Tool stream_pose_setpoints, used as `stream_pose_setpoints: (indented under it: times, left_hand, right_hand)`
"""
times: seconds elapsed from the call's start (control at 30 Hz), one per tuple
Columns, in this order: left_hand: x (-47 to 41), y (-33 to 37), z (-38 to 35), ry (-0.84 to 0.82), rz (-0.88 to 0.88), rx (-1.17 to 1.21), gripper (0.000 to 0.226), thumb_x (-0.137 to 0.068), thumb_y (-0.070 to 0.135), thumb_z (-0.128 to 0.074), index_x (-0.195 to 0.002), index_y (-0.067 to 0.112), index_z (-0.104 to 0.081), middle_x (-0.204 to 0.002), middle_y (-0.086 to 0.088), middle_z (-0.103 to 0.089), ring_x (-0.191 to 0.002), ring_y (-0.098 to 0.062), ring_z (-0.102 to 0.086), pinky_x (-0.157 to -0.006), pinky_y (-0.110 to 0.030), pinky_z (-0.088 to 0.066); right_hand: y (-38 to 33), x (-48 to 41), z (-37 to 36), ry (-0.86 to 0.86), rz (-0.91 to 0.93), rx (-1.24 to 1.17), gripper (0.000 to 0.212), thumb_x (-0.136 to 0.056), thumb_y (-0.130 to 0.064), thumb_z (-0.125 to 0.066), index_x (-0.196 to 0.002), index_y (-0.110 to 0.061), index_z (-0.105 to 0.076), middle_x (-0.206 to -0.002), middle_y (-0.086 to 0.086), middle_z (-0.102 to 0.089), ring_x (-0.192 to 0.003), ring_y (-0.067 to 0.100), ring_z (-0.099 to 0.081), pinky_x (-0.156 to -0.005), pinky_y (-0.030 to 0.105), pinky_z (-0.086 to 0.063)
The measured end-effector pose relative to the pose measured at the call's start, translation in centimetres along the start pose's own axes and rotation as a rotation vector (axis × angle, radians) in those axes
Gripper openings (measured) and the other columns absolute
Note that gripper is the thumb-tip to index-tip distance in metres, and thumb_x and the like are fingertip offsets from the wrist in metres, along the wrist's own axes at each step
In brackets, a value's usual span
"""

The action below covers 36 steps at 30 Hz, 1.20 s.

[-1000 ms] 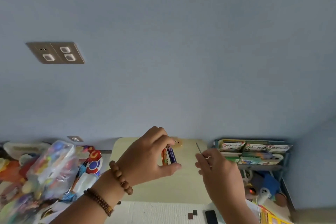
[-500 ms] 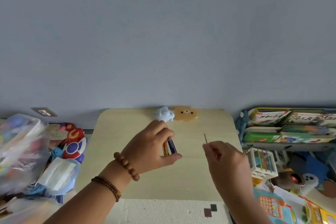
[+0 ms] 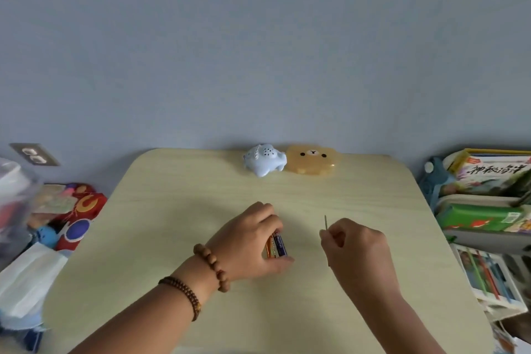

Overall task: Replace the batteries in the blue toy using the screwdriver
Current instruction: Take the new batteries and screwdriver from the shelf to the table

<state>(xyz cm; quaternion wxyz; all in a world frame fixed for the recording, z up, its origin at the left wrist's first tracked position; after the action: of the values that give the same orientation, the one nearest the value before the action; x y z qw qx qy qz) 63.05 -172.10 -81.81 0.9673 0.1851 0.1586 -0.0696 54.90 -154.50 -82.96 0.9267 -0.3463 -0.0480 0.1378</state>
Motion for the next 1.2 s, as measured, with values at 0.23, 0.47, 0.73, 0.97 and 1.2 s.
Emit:
stream_pose_setpoints:
  times: [0.23,0.47,0.73,0.97,1.2]
  left_hand:
    - [-1.2,-1.9,-3.2,-0.062,0.024,0.034,0.046,-0.075,0.054,-0.076,-0.092,0.012,-0.067,-0.091,-0.001,-0.057,-0.083,-0.018,-0.055,-0.067,-0.036,-0.054]
    - [-0.9,-2.3,-3.7,-0.173,0.053,0.082,0.045,-0.076,0.046,-0.077,-0.103,0.011,-0.068,-0.101,-0.002,-0.057,-0.089,-0.019,-0.053,-0.077,-0.030,-0.050]
    - [-1.0,-2.7,-3.7,-0.234,0.013,0.118,0.044,-0.075,0.039,-0.075,-0.112,0.015,-0.067,-0.109,-0.001,-0.056,-0.096,-0.019,-0.055,-0.080,-0.032,-0.051]
    - [-1.1,-2.0,-3.6,-0.248,-0.149,0.041,0.039,-0.075,0.039,-0.071,-0.107,0.016,-0.067,-0.104,-0.003,-0.058,-0.088,-0.022,-0.054,-0.065,-0.035,-0.052]
    - [0.2,-1.8,-3.6,-0.102,-0.102,-0.068,0.035,-0.076,0.040,-0.068,-0.101,0.015,-0.063,-0.100,0.003,-0.053,-0.089,-0.017,-0.051,-0.065,-0.036,-0.054]
  right_hand:
    - [1.3,-2.7,-2.3,-0.001,0.056,0.077,0.020,-0.086,-0.032,-0.068,-0.069,-0.023,-0.063,-0.060,-0.010,-0.063,-0.058,0.016,-0.061,-0.054,0.035,-0.054]
    - [0.8,-2.5,-2.7,0.002,0.103,0.129,0.019,-0.083,-0.031,-0.074,-0.074,-0.023,-0.059,-0.063,-0.006,-0.060,-0.054,0.024,-0.059,-0.050,0.041,-0.052]
    - [0.4,-2.6,-2.7,0.017,0.138,0.177,0.020,-0.076,-0.036,-0.076,-0.076,-0.026,-0.059,-0.064,-0.008,-0.056,-0.047,0.021,-0.057,-0.041,0.037,-0.049]
    - [0.1,-2.5,-2.8,0.012,0.188,0.223,0.020,-0.077,-0.040,-0.076,-0.079,-0.029,-0.060,-0.062,-0.010,-0.054,-0.048,0.017,-0.056,-0.041,0.035,-0.048]
    - [0.9,-0.5,-2.9,0.112,0.213,0.217,0.015,-0.086,-0.039,-0.065,-0.080,-0.026,-0.062,-0.071,-0.009,-0.059,-0.062,0.018,-0.060,-0.054,0.037,-0.054]
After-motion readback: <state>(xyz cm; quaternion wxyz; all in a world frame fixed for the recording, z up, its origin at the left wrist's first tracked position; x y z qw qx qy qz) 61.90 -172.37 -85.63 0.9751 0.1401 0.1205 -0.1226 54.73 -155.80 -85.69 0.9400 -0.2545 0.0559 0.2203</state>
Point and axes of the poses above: each hand's wrist, its own x-axis away from the middle knuckle, its own z-axis out of the back of the hand, y = z × x, the point moved 7 cm from there along -x, towards the middle knuckle
